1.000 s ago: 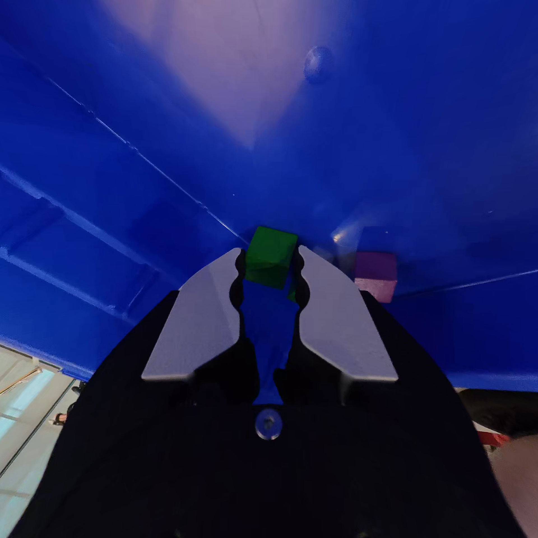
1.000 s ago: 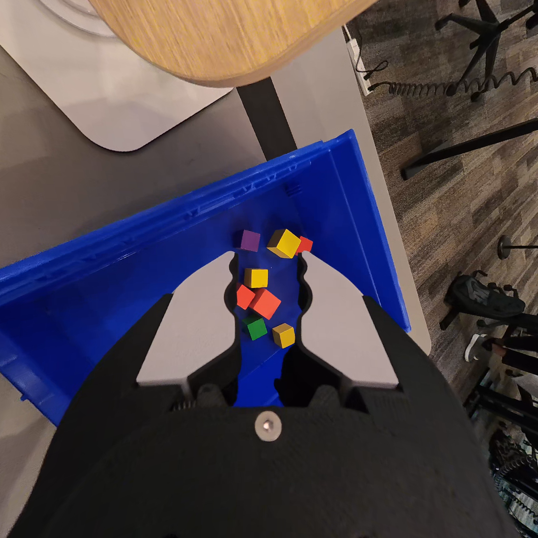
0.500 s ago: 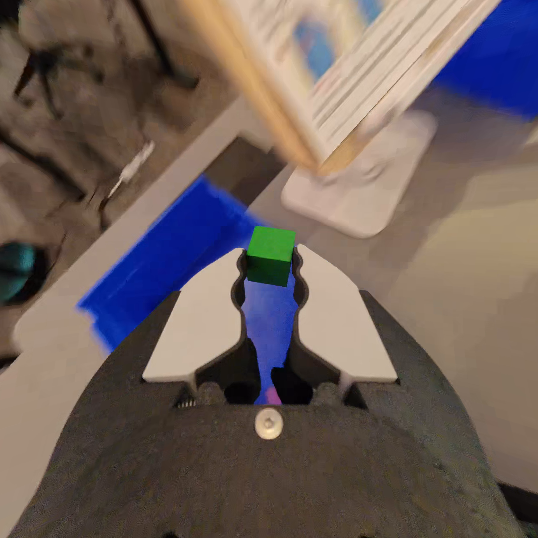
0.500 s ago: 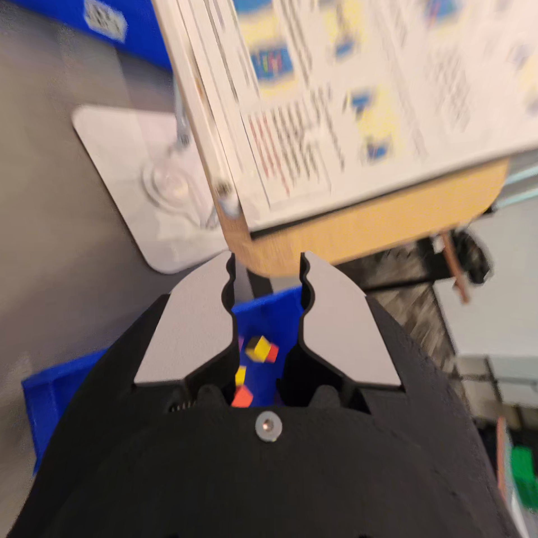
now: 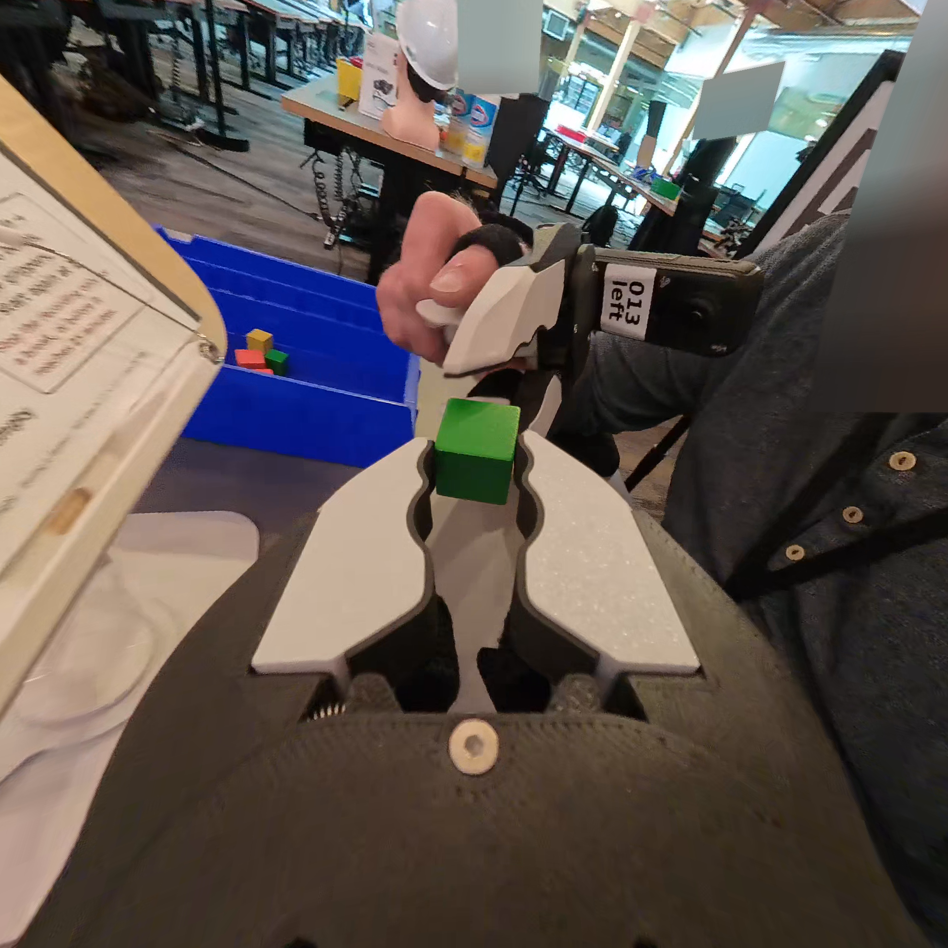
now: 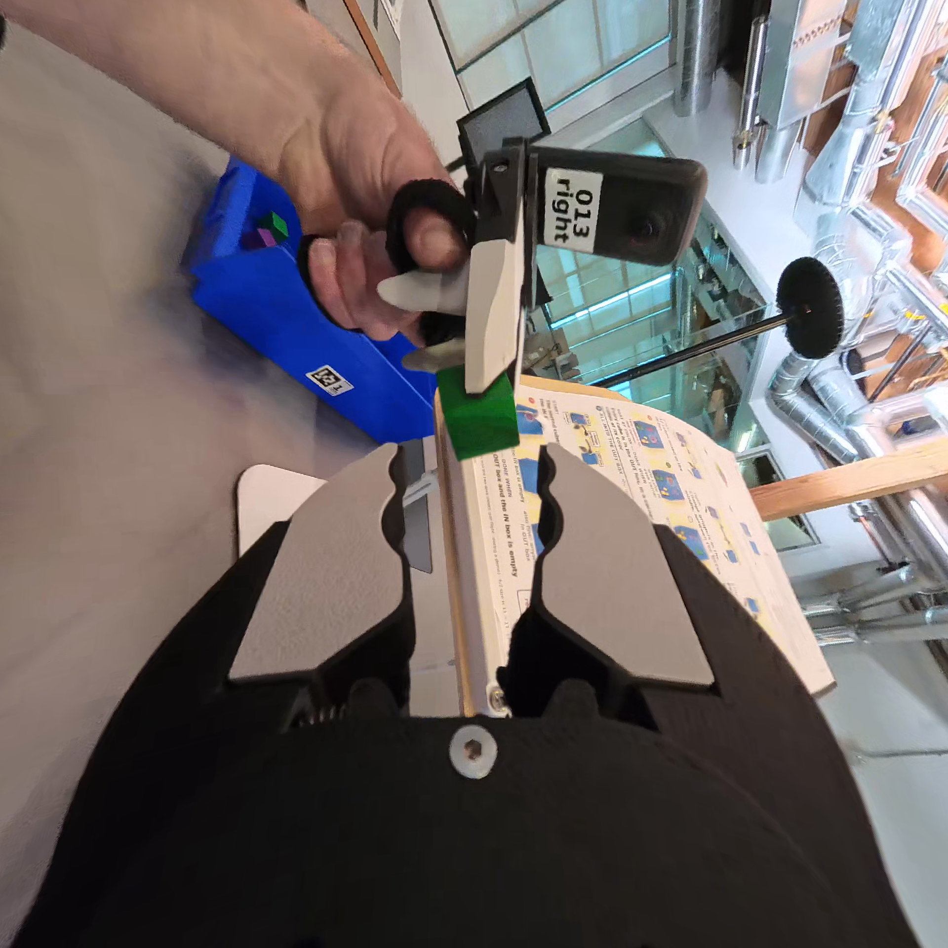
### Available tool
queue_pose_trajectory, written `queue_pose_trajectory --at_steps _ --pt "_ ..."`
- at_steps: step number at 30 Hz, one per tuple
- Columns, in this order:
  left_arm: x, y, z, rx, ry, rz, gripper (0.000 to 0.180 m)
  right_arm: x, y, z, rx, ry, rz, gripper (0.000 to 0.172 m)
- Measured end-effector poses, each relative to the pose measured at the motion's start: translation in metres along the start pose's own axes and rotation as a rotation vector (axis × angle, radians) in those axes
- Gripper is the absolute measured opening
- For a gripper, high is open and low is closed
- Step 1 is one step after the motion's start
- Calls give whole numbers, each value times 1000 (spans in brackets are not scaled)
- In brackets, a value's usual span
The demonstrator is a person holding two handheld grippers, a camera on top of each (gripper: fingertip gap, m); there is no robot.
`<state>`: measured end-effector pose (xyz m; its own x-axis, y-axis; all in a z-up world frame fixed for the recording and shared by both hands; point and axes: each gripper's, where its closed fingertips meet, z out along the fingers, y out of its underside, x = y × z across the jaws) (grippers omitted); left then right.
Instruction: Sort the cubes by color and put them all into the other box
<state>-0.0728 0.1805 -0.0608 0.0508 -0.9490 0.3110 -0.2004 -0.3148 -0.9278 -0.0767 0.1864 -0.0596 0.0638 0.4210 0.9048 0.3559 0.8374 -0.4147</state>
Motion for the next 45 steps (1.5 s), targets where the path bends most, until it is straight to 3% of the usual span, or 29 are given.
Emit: queue_pose_trajectory --at_steps 8,12,14,17,20,22,25,29,33,40,45 --pt "9 6 22 16 110 -64 29 -8 -3 1 23 -19 -36 29" --pt "8 -9 2 68 73 -44 38 10 10 -13 8 -29 12 29" --pt "1 -15 -19 48 -45 27 34 34 46 -29 -120 -31 73 29" --pt "-18 -21 -59 10 -267 105 24 58 132 -67 -417 -45 196 29" --pt "-49 -12 -107 -113 -562 179 19 45 215 -110 -694 -146 371 30" --pt "-59 -3 -129 -186 -650 181 18 23 256 -133 -839 -231 469 29" --pt "-72 14 -157 -279 -751 137 22 -5 302 -155 -1029 -303 547 30" --pt "-84 36 -182 -397 -832 90 26 -28 334 -160 -1132 -321 622 32" --pt "-92 62 -210 -564 -927 62 31 -21 344 -163 -1162 -254 660 44" --pt "-86 121 -260 -881 -973 -50 40 -2 324 -155 -1064 -208 663 41" --pt "-73 164 -278 -1001 -885 -206 39 -4 315 -146 -1039 -224 654 41"
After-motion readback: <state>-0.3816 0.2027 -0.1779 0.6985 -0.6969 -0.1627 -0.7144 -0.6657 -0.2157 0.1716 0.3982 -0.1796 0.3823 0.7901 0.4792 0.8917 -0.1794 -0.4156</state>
